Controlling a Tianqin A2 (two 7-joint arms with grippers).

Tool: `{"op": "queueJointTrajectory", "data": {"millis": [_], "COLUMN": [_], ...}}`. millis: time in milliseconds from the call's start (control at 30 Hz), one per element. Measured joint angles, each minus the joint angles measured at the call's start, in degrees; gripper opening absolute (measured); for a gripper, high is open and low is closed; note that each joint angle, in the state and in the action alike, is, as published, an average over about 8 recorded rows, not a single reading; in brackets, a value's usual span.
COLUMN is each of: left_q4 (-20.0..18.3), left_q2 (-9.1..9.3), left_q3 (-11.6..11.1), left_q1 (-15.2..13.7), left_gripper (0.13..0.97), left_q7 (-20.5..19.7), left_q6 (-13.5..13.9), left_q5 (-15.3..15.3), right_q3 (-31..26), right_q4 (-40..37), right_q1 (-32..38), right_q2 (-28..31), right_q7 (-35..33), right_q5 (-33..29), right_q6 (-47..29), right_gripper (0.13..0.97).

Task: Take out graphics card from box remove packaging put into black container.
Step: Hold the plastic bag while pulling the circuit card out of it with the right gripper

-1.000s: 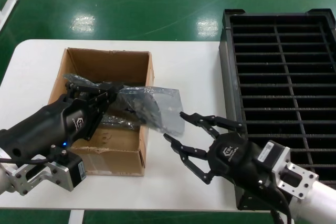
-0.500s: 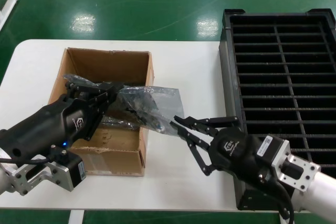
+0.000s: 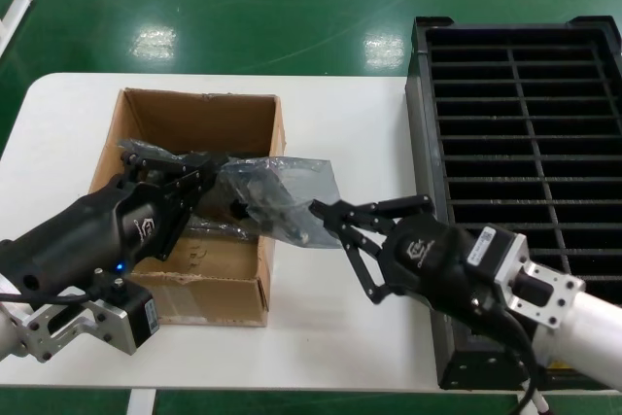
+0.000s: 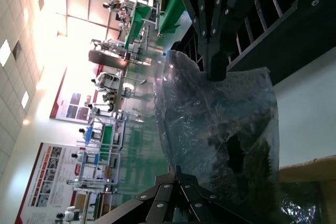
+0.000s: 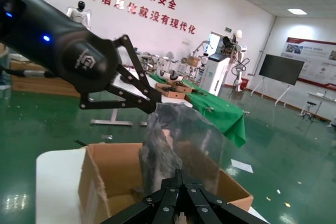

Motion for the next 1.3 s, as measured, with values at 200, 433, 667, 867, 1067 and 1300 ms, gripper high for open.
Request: {"op": "queueJointTrajectory", "data": {"millis": [200, 433, 667, 867, 1067, 1300], "left_q4": [0.0, 0.0, 0.0, 0.0, 0.0, 0.0], "left_q2": [0.0, 0.0, 0.0, 0.0, 0.0, 0.0], "left_q3": [0.0, 0.0, 0.0, 0.0, 0.0, 0.0], "left_q1": [0.0, 0.0, 0.0, 0.0, 0.0, 0.0], "left_gripper": [0.138, 0.138, 0.138, 0.138, 0.138, 0.138], "left_q7": [0.0, 0.0, 0.0, 0.0, 0.0, 0.0], "left_q6": [0.0, 0.0, 0.0, 0.0, 0.0, 0.0], "left_q5": [0.0, 0.0, 0.0, 0.0, 0.0, 0.0], "right_q3": [0.23, 0.37, 1.26, 1.76, 0.8, -0.3], "right_q4": [2.25, 4.54, 5.82, 5.33, 3.31, 0.2], "right_q1": [-1.55, -3.57, -4.27, -3.32, -1.39, 0.65], "right_q2": [1.52, 3.33, 4.64, 4.46, 3.1, 1.33], "right_q7": [0.75, 2.02, 2.7, 2.8, 3.36, 3.59], "right_q5": [0.5, 0.46, 0.6, 1.02, 1.01, 1.04], "right_q6": [-0.72, -0.98, -0.75, -0.68, -1.24, -2.01], "right_gripper": [0.134, 0.134, 0.156, 0.179, 0.168, 0.151]}}
